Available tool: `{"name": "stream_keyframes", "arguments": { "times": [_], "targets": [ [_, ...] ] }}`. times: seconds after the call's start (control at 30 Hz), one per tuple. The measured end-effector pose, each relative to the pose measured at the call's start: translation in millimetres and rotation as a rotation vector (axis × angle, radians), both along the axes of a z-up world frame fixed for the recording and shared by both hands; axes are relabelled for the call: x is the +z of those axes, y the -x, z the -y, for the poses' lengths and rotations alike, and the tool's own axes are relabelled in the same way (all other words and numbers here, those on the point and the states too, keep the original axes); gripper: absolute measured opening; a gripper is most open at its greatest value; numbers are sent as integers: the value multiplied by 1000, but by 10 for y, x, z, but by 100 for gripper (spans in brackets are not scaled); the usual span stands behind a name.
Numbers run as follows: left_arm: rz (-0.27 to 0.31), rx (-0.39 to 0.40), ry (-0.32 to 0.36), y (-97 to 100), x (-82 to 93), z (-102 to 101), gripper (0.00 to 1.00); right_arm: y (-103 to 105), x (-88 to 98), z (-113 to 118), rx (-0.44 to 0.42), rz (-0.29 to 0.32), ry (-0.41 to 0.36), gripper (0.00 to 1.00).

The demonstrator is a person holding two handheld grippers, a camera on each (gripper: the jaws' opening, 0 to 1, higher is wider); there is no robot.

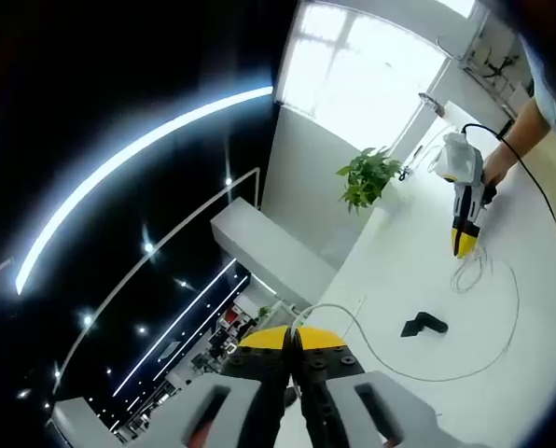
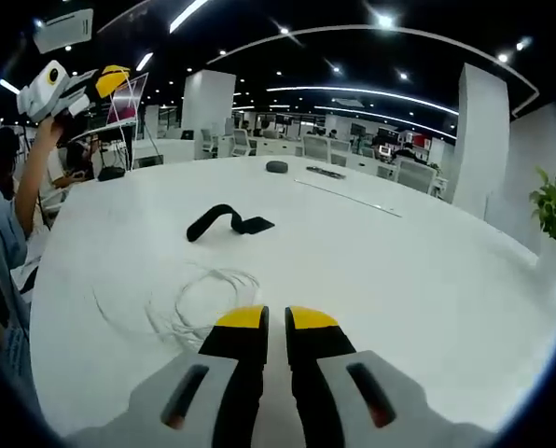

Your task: Peel open the Velcro strap on the desktop, arrange the wired earphones neatly onto it, and close the Velcro strap to secure them.

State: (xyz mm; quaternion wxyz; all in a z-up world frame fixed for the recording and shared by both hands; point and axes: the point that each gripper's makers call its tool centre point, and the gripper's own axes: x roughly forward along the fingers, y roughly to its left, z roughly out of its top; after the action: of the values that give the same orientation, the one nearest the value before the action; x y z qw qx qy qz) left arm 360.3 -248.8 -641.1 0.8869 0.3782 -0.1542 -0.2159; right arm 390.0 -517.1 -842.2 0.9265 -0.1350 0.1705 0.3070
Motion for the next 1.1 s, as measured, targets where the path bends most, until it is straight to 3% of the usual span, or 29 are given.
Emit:
{"name": "stream_keyframes", "arguments": {
  "times": [0.17, 0.33, 0.5, 0.67, 0.77, 0.83, 0.93, 1.1],
  "targets": [
    [3, -11, -19, -14, -29, 80, 5, 1, -3, -207, 58, -1, 3, 10],
    [21, -41, -19, 4, 48, 178, 5, 18, -29, -452, 129, -6, -3, 10],
    [73, -95, -14, 43, 302, 384, 5, 121, 45, -749, 228, 28, 3, 10],
    [121, -145, -55, 24, 518, 627, 5, 221, 174, -855, 259, 48, -7, 10],
    [132, -149, -91, -45, 549, 720, 5, 254, 301, -833, 253, 76, -16, 10],
    [126, -163, -99, -117, 536, 784, 5, 288, 479, -834, 248, 105, -62, 10],
    [95, -192, -97, -194, 424, 883, 5, 341, 740, -894, 255, 140, -146, 10],
    [85, -193, -149, -221, 239, 999, 5, 393, 1036, -990, 256, 199, -194, 10]
  ]
}}
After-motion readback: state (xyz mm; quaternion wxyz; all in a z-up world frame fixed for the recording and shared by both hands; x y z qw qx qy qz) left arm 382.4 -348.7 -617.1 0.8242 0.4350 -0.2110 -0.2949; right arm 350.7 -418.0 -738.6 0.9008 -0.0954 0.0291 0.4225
